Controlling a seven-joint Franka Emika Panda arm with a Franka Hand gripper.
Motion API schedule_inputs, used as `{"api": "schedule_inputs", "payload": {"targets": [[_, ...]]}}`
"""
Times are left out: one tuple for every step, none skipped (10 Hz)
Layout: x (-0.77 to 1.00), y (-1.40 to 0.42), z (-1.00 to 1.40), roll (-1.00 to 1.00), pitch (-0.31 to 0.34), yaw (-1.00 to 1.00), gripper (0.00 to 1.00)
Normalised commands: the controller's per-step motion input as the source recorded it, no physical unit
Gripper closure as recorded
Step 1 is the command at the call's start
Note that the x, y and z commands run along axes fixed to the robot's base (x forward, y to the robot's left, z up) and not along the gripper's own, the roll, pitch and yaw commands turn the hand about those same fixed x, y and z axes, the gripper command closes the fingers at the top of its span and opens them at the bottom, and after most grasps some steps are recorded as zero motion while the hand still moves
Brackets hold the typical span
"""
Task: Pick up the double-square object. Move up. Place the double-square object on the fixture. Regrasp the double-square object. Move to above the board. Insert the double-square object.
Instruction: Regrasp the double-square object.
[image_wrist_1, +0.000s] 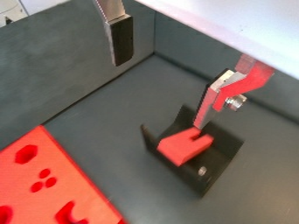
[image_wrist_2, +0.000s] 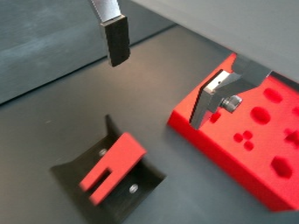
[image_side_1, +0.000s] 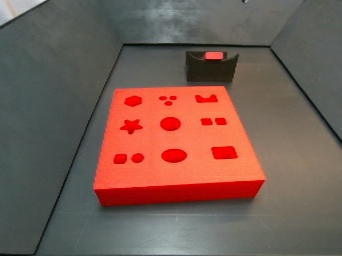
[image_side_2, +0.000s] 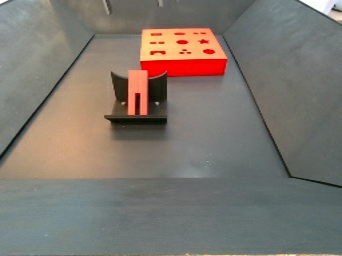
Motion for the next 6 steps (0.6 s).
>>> {"api": "schedule_inputs", "payload": {"targets": [[-0.03,-0.02,0.00,1.00,-0.030,0.01,0.00],[-0.03,-0.02,0.00,1.00,-0.036,0.01,0.00],[-0.03,-0.02,0.00,1.00,-0.037,0.01,0.00],[-0.02,-0.02,0.00,1.00,-0.035,0.01,0.00],[-0.02,-0.02,0.01,1.00,-0.031,0.02,0.00],[0.00,-0.02,0.01,1.00,-0.022,0.02,0.00]]}}
